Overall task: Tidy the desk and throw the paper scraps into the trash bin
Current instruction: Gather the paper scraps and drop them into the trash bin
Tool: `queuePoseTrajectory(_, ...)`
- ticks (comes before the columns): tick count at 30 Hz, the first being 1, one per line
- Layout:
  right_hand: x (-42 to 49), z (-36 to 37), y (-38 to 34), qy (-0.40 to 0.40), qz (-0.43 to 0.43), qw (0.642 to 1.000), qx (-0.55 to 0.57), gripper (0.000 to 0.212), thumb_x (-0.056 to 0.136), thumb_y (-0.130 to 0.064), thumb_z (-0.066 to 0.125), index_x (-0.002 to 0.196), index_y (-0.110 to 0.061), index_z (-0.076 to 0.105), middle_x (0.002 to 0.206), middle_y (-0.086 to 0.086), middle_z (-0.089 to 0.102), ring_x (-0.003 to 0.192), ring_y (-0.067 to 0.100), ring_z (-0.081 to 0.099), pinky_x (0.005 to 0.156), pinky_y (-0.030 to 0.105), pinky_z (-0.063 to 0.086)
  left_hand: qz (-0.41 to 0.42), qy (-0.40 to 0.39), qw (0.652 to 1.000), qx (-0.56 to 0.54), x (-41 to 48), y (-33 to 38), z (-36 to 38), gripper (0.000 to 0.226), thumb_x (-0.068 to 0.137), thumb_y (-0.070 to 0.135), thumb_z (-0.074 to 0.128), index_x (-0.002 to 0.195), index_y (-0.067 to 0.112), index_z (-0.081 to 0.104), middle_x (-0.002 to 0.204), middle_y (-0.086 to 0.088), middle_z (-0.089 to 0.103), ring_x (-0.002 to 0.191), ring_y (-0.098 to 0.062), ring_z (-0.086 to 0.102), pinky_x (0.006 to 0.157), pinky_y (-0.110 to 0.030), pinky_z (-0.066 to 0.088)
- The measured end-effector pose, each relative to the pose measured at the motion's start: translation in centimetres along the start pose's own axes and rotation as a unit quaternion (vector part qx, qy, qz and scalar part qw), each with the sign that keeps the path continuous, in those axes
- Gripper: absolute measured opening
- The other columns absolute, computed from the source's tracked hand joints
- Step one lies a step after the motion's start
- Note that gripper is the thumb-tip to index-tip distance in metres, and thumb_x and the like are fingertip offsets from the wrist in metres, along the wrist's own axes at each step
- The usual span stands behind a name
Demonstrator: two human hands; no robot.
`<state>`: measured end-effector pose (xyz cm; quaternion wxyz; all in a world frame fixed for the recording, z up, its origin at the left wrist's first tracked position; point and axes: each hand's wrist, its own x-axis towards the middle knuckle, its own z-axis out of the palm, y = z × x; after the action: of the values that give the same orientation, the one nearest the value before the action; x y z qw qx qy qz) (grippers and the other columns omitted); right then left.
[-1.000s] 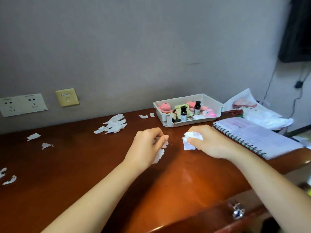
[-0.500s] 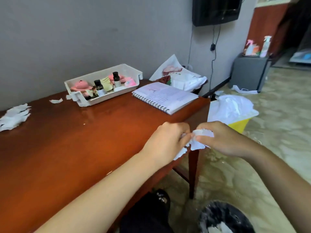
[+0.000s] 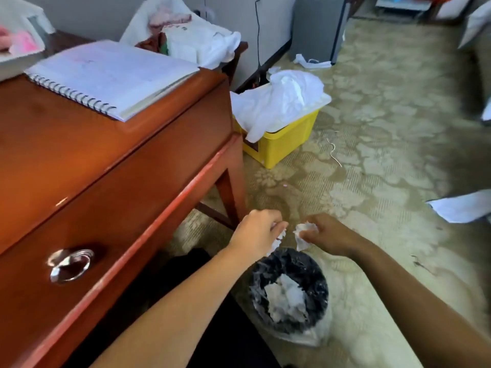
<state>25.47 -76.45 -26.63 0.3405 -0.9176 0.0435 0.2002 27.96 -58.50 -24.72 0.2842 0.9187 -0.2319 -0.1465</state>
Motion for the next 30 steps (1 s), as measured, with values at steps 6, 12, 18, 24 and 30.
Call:
queuePoseTrajectory(6, 0.8, 4.9, 5.0, -0.057, 0.110, 0.992, -0.008, 0.047, 0.094, -0.025, 0.052, 0.134, -0.001, 0.044, 0.141, 0.016, 0.044, 0.129, 0.027, 0.043, 0.097, 0.029, 0.036, -0.091, -0.041, 0.994, -0.048, 0.7, -2.7, 8.1, 0.030, 0.097, 0.033, 0.046, 0.076, 0.013, 0.051, 0.070, -0.004, 0.055, 0.073, -0.025, 0.056, 0.070, -0.043, 0.048)
queuePoseTrajectory(12, 1.8, 9.9, 8.3, -0.085, 0.192, 0.978, 0.006, 0.046, 0.093, -0.021, 0.051, 0.135, -0.003, 0.044, 0.140, 0.015, 0.046, 0.127, 0.027, 0.045, 0.098, 0.030, 0.038, -0.196, -0.051, 0.978, -0.050, 1.8, -4.7, 12.7, 0.029, 0.098, 0.032, 0.045, 0.079, 0.011, 0.050, 0.079, -0.007, 0.056, 0.081, -0.027, 0.057, 0.066, -0.038, 0.045)
queuePoseTrajectory(18, 2.6, 13.1, 9.3, -0.101, 0.234, 0.967, 0.008, 0.052, 0.092, -0.028, 0.052, 0.138, -0.006, 0.042, 0.138, 0.013, 0.050, 0.125, 0.027, 0.048, 0.096, 0.032, 0.041, -0.232, -0.099, 0.966, -0.059, 2.2, -5.5, 15.1, 0.023, 0.101, 0.023, 0.038, 0.094, 0.006, 0.051, 0.102, -0.014, 0.059, 0.097, -0.030, 0.057, 0.073, -0.037, 0.043)
queuePoseTrajectory(24, 2.4, 13.0, 9.4, -0.173, 0.201, 0.964, -0.006, 0.057, 0.093, -0.029, 0.053, 0.144, -0.013, 0.033, 0.147, 0.007, 0.041, 0.132, 0.025, 0.043, 0.106, 0.034, 0.038, -0.185, -0.269, 0.945, 0.033, 1.4, -6.0, 16.3, 0.045, 0.101, 0.025, 0.032, 0.145, 0.014, 0.027, 0.151, -0.007, 0.030, 0.139, -0.028, 0.026, 0.112, -0.046, 0.027)
queuePoseTrajectory(30, 2.0, 10.5, 7.0, -0.141, 0.156, 0.976, -0.050, 0.049, 0.095, -0.025, 0.051, 0.139, -0.009, 0.041, 0.140, 0.011, 0.049, 0.128, 0.025, 0.048, 0.104, 0.034, 0.039, -0.172, -0.277, 0.944, 0.059, 1.4, -5.5, 12.8, 0.060, 0.101, 0.036, 0.032, 0.151, 0.017, 0.006, 0.160, -0.004, 0.002, 0.147, -0.024, 0.001, 0.117, -0.047, 0.013)
